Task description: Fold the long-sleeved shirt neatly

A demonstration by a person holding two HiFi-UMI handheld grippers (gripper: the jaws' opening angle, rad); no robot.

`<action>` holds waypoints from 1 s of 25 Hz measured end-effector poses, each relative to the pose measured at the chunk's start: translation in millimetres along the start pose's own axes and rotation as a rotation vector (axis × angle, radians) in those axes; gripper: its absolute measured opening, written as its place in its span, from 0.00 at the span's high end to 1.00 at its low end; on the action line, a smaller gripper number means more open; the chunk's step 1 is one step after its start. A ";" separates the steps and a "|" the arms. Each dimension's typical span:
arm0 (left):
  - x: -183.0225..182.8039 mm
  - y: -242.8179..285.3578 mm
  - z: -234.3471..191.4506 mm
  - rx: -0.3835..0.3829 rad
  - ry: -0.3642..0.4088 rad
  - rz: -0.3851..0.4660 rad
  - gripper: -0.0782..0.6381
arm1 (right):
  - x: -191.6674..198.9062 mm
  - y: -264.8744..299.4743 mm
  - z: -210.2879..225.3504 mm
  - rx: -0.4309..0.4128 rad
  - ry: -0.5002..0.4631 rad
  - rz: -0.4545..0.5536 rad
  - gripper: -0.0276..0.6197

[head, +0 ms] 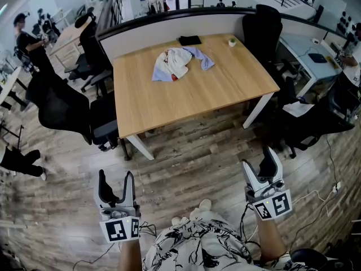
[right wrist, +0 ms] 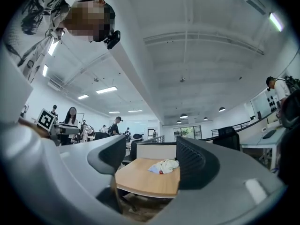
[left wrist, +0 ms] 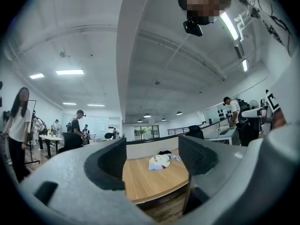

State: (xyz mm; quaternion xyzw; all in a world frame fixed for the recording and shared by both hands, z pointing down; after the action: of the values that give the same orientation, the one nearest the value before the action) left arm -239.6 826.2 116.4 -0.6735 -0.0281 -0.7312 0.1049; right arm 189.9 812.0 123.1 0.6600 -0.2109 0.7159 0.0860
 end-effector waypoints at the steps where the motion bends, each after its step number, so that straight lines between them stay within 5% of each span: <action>1: -0.2 0.7 0.6 0.000 0.001 -0.001 0.41 | 0.2 0.3 0.7 0.002 -0.001 -0.002 0.44; 14: 9.2 17.4 13.1 -0.007 -0.037 -0.026 0.05 | 15.0 10.1 15.5 -0.016 -0.006 -0.039 0.16; 25: 11.5 50.1 49.2 -0.014 -0.007 -0.054 0.05 | 26.8 22.2 65.7 -0.017 0.074 -0.019 0.14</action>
State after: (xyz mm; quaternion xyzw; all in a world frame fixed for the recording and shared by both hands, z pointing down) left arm -182.7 784.9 127.3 -0.6758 -0.0415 -0.7315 0.0802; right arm 237.6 760.6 147.8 0.6343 -0.2075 0.7371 0.1064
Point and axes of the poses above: the fingertips, and each gripper's own axes: y forward along the fingers, z to its right, x out of its underside, the point moved 8 cm from there along -y, backward along the fingers, and after that the axes turned 1 degree about x, right-handed, at the moved point
